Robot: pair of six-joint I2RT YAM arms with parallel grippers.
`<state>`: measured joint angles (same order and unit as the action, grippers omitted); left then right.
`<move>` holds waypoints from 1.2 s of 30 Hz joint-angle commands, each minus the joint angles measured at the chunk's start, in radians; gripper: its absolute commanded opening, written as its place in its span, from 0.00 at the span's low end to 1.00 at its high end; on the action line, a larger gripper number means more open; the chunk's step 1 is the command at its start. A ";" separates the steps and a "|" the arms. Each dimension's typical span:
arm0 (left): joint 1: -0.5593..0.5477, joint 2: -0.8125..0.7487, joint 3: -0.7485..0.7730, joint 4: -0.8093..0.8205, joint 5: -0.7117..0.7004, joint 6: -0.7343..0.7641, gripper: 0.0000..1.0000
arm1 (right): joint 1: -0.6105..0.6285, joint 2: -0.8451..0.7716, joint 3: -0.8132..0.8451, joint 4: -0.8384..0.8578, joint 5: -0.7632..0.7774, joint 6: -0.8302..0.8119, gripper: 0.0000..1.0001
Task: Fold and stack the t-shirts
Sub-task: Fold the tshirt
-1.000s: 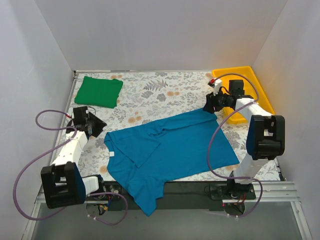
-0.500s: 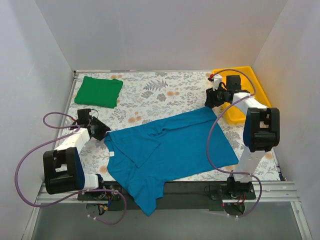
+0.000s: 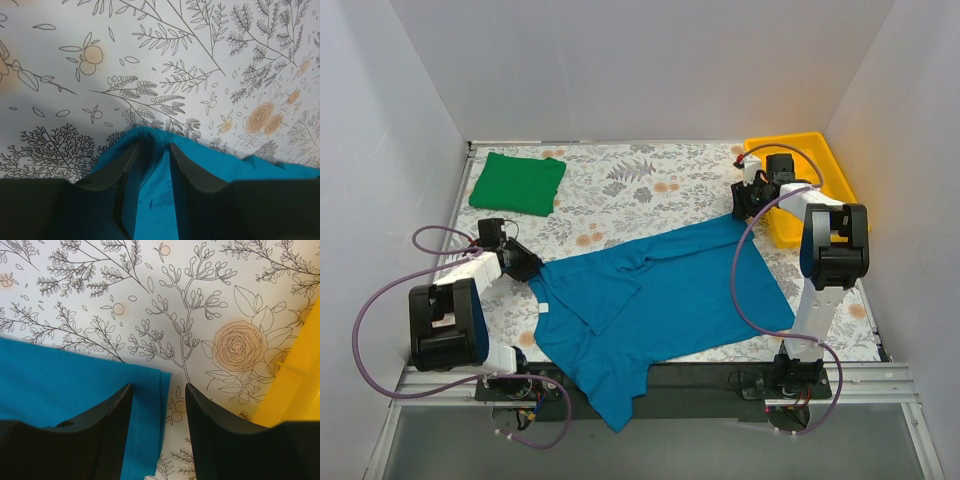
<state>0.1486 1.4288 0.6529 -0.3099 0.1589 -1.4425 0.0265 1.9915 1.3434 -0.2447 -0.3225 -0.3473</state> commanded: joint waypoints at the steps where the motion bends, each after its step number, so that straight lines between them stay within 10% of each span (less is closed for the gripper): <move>1: 0.005 0.019 0.013 0.022 0.016 0.016 0.27 | 0.000 0.009 0.043 -0.016 0.002 -0.010 0.53; 11: 0.005 0.065 0.036 0.038 0.016 0.019 0.00 | -0.002 0.016 0.046 -0.018 -0.006 -0.013 0.52; 23: 0.046 0.108 0.142 -0.014 -0.045 0.056 0.00 | -0.002 0.101 0.129 -0.050 -0.059 0.001 0.36; 30: 0.071 0.154 0.183 -0.020 -0.032 0.079 0.00 | -0.002 0.142 0.169 -0.087 -0.122 0.004 0.02; 36: 0.104 0.200 0.240 -0.037 -0.025 0.102 0.00 | 0.000 0.158 0.259 -0.090 -0.127 0.002 0.01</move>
<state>0.2283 1.6169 0.8410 -0.3424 0.1429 -1.3724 0.0265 2.1292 1.5150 -0.3183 -0.4309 -0.3428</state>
